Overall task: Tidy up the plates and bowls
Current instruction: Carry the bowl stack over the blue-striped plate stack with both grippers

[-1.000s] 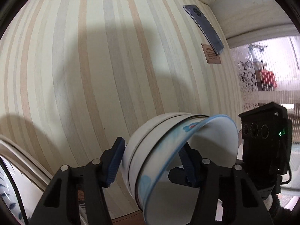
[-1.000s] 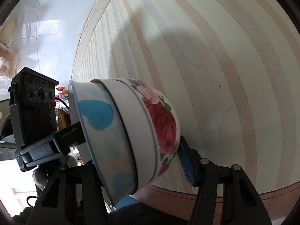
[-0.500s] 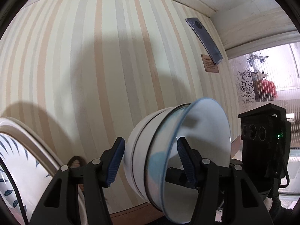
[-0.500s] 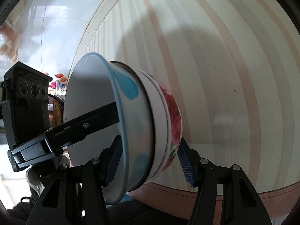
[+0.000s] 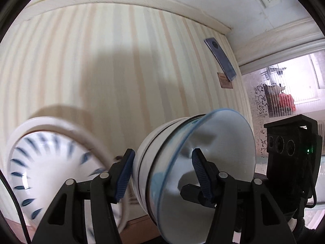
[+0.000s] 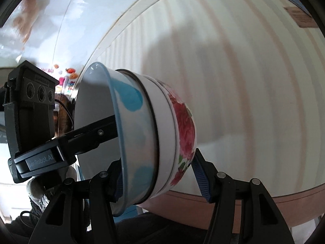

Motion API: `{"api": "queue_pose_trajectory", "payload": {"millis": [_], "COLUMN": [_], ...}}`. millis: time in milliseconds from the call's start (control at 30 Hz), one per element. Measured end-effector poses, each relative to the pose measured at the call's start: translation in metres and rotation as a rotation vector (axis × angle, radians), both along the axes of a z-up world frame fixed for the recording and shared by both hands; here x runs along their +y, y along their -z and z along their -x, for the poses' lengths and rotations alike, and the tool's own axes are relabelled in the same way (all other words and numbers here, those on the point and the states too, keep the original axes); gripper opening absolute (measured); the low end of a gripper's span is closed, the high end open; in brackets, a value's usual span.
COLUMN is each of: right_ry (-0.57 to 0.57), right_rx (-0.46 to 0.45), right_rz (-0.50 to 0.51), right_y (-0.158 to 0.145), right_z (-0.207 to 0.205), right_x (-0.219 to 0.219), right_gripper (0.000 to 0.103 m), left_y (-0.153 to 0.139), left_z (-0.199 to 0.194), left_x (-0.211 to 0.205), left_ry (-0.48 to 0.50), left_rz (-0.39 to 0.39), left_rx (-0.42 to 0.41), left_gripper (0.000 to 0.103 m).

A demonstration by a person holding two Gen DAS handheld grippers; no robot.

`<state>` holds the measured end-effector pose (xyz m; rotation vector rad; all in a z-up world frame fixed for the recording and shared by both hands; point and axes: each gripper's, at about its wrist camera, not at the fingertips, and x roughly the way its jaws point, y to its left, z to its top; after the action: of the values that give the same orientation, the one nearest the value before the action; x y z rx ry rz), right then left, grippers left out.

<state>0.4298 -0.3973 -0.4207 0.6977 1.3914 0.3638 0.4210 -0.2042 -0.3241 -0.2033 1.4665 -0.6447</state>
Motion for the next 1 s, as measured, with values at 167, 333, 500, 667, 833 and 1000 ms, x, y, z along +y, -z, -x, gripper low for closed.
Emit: {"api": "queue_pose_trajectory", "payload": {"millis": [167, 333, 500, 667, 833, 1000], "right_ry": [-0.024, -0.068, -0.099, -0.107, -0.109, -0.096], "right_rx": [-0.015, -0.022, -0.02, -0.017, -0.018, -0.018], "right_rz": [-0.031, -0.045, -0.047, -0.035, -0.014, 0.0], "right_y": [-0.004, -0.001, 0.012, 0.024, 0.031, 0.034], "right_z": [0.003, -0.002, -0.009, -0.011, -0.012, -0.011], "right_x": [0.039, 0.089, 0.125, 0.143, 0.15, 0.15], "right_gripper": [0.06, 0.06, 0.06, 0.06, 0.06, 0.06], "left_y": [-0.009, -0.003, 0.006, 0.014, 0.02, 0.025], "left_z": [0.004, 0.009, 0.01, 0.005, 0.001, 0.003], "left_x": [0.048, 0.091, 0.123, 0.14, 0.145, 0.148], "left_ry": [-0.047, -0.102, -0.142, -0.17, -0.166, -0.151], "left_rz": [-0.02, -0.046, -0.065, -0.065, -0.073, -0.078], "left_rx": [-0.015, -0.01, -0.021, -0.028, -0.028, -0.03], "left_gripper": [0.055, 0.055, 0.055, 0.055, 0.055, 0.055]}}
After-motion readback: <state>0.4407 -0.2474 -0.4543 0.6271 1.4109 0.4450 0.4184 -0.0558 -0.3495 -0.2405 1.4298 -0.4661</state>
